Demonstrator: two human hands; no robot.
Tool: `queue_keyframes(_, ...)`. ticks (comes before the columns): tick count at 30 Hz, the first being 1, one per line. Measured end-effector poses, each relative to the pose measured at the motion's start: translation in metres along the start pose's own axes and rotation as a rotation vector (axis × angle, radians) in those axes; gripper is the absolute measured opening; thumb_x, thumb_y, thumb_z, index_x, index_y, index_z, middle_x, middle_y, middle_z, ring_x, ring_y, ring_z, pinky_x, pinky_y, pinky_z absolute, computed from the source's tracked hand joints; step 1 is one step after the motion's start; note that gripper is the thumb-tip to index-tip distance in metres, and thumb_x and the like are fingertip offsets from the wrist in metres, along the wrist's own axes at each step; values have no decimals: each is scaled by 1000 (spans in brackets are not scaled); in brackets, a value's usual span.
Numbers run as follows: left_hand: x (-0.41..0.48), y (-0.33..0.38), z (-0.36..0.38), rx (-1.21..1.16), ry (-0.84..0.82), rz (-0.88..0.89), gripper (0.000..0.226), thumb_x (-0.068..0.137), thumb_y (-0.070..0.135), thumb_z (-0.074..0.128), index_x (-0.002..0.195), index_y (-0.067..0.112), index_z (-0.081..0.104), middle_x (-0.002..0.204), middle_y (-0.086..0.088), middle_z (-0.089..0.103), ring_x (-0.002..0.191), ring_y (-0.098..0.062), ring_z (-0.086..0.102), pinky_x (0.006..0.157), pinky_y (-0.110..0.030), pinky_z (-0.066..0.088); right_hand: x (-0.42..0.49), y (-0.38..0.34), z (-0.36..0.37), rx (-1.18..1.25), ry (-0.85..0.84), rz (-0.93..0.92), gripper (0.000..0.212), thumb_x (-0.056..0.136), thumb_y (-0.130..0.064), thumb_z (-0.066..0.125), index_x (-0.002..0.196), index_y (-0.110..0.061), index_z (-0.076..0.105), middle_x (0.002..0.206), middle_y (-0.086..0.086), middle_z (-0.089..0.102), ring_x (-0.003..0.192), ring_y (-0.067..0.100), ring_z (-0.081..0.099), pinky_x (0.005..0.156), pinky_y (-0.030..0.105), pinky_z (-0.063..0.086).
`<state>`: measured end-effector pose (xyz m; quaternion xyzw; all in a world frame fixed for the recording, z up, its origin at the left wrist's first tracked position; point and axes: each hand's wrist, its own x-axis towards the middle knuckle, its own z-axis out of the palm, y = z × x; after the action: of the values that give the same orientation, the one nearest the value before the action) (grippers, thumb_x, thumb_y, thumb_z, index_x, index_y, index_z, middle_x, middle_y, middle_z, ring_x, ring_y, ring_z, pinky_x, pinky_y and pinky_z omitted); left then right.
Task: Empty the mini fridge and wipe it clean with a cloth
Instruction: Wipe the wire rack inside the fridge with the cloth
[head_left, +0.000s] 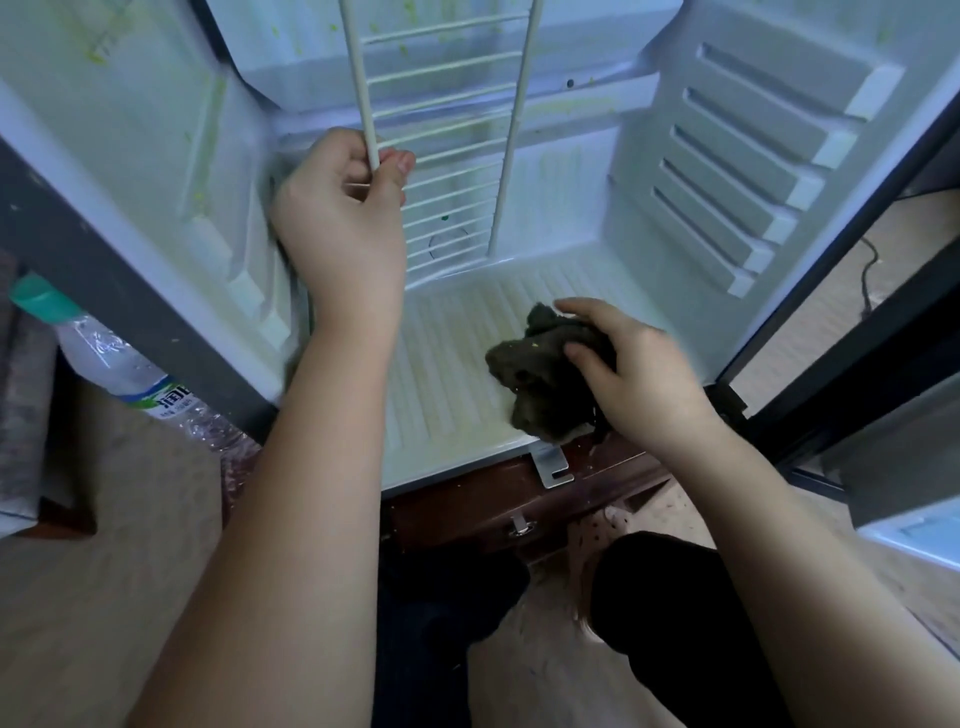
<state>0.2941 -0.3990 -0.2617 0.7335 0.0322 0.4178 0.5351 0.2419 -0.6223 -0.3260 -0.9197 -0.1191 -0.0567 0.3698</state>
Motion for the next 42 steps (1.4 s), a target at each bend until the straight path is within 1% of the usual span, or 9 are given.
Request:
queue_keyframes(9, 2, -3, 1, 33, 5, 1, 22, 75, 36, 68, 62, 52, 60, 64, 12, 67, 64, -23, 68, 67, -47, 58, 5, 21, 19, -321, -11, 162, 43, 90, -32, 63, 130, -17, 55, 139, 4, 47, 130, 27, 37, 100, 43, 41)
queue_keyframes(16, -2, 0, 1, 56, -6, -32, 14, 73, 37, 67, 63, 35, 58, 69, 0, 71, 63, -25, 68, 65, -48, 56, -10, 9, 10, -455, -95, 90, 18, 92, -25, 54, 104, -17, 64, 93, 4, 63, 90, 26, 56, 73, 33, 44)
queue_keyframes(20, -7, 4, -2, 68, -31, -36, 17, 74, 36, 66, 62, 35, 54, 69, -2, 70, 63, -24, 69, 64, -47, 56, -60, -17, -18, -299, 182, -49, 8, 85, -14, 67, 93, -16, 69, 82, -1, 66, 86, 22, 57, 70, 29, 42)
queue_keyframes(23, -12, 8, -5, 79, -42, -29, 17, 75, 35, 65, 63, 36, 53, 70, -1, 70, 64, -24, 68, 63, -47, 56, -90, -20, -14, -408, -241, -28, 15, 90, -25, 55, 99, -27, 67, 92, -4, 68, 92, 21, 61, 74, 34, 49)
queue_keyframes(26, -21, 11, -9, 71, -64, -37, 16, 77, 32, 67, 65, 28, 56, 70, -5, 69, 65, -25, 68, 63, -47, 55, -99, -15, -19, -229, -24, -16, 18, 87, -15, 59, 98, -25, 69, 93, -7, 69, 88, 14, 63, 71, 32, 51)
queue_keyframes(30, -32, 18, -13, 91, -92, -9, 14, 81, 22, 68, 73, 12, 64, 63, 10, 63, 64, -18, 68, 62, -41, 54, -111, -20, -10, -402, -319, -23, 20, 88, -22, 52, 100, -31, 65, 97, -8, 67, 94, 17, 62, 74, 36, 52)
queue_keyframes(33, -35, 19, -14, 125, -109, 10, 13, 83, 20, 69, 72, 19, 62, 62, 15, 60, 65, -16, 68, 60, -34, 52, -113, -13, -10, -308, -78, -10, 20, 90, -23, 52, 100, -30, 67, 96, -8, 68, 90, 14, 61, 70, 32, 51)
queue_keyframes(36, -37, 19, -15, 137, -119, 20, 18, 83, 20, 70, 70, 22, 58, 61, 16, 59, 65, -17, 68, 60, -32, 50, -114, -10, -4, -341, -190, -8, 20, 92, -24, 56, 107, -32, 67, 102, -9, 68, 97, 16, 62, 74, 34, 51)
queue_keyframes(42, -36, 19, -15, 173, -119, 31, 14, 83, 23, 70, 73, 23, 60, 64, 14, 61, 67, -14, 68, 62, -33, 52, -81, -17, -14, -84, 136, 78, 23, 89, -19, 65, 110, -26, 61, 74, -18, 63, 65, 1, 59, 65, 26, 50)
